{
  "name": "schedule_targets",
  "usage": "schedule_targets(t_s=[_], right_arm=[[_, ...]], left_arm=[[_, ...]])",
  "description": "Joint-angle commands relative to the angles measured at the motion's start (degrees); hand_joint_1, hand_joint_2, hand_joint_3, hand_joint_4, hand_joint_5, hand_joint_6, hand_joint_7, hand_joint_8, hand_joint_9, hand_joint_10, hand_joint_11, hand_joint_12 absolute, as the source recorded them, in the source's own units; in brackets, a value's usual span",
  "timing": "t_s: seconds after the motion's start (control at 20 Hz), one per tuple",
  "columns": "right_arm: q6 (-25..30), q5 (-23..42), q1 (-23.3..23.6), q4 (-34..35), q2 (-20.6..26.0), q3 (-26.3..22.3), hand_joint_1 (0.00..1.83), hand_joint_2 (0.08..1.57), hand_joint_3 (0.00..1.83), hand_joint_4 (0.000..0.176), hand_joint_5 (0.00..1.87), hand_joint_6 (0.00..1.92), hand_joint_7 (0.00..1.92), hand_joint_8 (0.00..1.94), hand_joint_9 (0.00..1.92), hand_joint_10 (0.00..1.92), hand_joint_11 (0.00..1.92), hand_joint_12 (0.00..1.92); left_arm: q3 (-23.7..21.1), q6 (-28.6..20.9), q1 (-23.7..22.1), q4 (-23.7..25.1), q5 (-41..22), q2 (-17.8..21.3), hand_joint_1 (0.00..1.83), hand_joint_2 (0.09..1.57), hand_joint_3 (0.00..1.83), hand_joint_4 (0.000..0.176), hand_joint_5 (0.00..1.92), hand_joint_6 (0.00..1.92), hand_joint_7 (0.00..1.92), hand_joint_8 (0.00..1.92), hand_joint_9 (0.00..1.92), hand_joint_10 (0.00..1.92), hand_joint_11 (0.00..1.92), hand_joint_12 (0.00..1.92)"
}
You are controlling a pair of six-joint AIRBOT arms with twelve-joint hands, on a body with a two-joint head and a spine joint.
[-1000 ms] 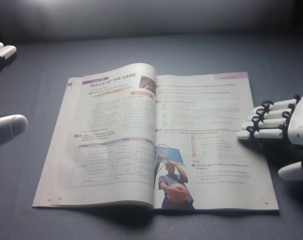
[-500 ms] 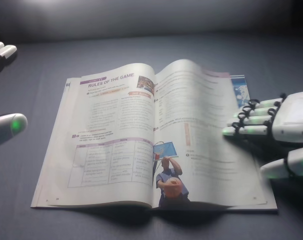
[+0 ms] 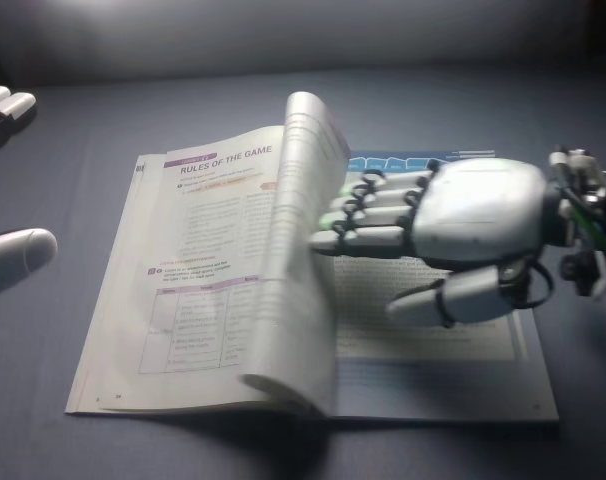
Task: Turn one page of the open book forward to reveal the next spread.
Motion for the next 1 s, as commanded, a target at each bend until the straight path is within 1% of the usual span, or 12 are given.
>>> schedule_targets(t_s=[0.0,0.1,0.3,0.45,0.6,0.75,0.9,0.95], right_arm=[[0.2,4.9,1.0,2.7,-0.6,0.4,0.00,1.42,0.00,0.000,0.01,0.00,0.00,0.00,0.00,0.00,0.00,0.00],[0.2,4.9,1.3,3.1,-2.1,1.2,0.00,1.41,0.00,0.000,0.02,0.01,0.00,0.00,0.00,0.00,0.00,0.00],[0.2,5.0,1.3,5.1,-5.2,3.3,0.00,1.47,0.02,0.000,0.01,0.00,0.00,0.00,0.00,0.00,0.00,0.00],[0.2,5.0,1.3,5.1,-7.3,4.7,0.00,1.45,0.01,0.000,0.00,0.00,0.00,0.00,0.00,0.00,0.00,0.00],[0.2,4.9,1.5,5.1,-11.3,7.4,0.00,1.43,0.00,0.000,0.02,0.01,0.00,0.00,0.00,0.00,0.05,0.02],[0.2,3.9,2.4,5.1,-15.4,10.4,0.00,1.45,0.01,0.000,0.01,0.00,0.00,0.00,0.00,0.00,0.00,0.00],[0.2,2.9,3.5,5.1,-19.0,13.2,0.00,1.52,0.03,0.000,0.02,0.00,0.00,0.00,0.00,0.00,0.00,0.00],[0.2,2.7,3.8,5.1,-19.7,13.7,0.00,1.56,0.04,0.000,0.02,0.00,0.00,0.00,0.00,0.00,0.00,0.00]], left_arm=[[0.4,-0.1,-0.4,-0.7,-7.5,0.1,0.00,1.26,0.01,0.000,0.00,0.00,0.00,0.00,0.00,0.00,0.00,0.00],[0.4,-0.2,-0.4,-0.7,-7.6,0.1,0.00,1.27,0.01,0.000,0.00,0.00,0.00,0.00,0.00,0.00,0.00,0.00],[0.5,-0.2,-0.6,-0.8,-8.0,0.2,0.00,1.23,0.00,0.000,0.00,0.00,0.00,0.00,0.00,0.00,0.00,0.00],[0.6,-0.3,-0.6,-0.8,-8.2,0.4,0.00,1.22,0.00,0.000,0.00,0.00,0.00,0.00,0.00,0.00,0.00,0.00],[0.6,-0.3,-0.6,-0.8,-8.8,0.8,0.00,1.21,0.00,0.000,0.00,0.00,0.00,0.00,0.00,0.00,0.00,0.00],[0.6,-0.4,-1.3,-0.5,-9.4,0.9,0.00,1.22,0.00,0.000,0.00,0.00,0.00,0.00,0.00,0.00,0.00,0.00],[0.8,-0.3,-1.9,0.2,-9.7,0.9,0.00,1.22,0.00,0.000,0.00,0.00,0.00,0.00,0.00,0.00,0.00,0.00],[0.8,-0.3,-2.1,0.3,-9.8,0.9,0.00,1.22,0.00,0.000,0.00,0.00,0.00,0.00,0.00,0.00,0.00,0.00]])
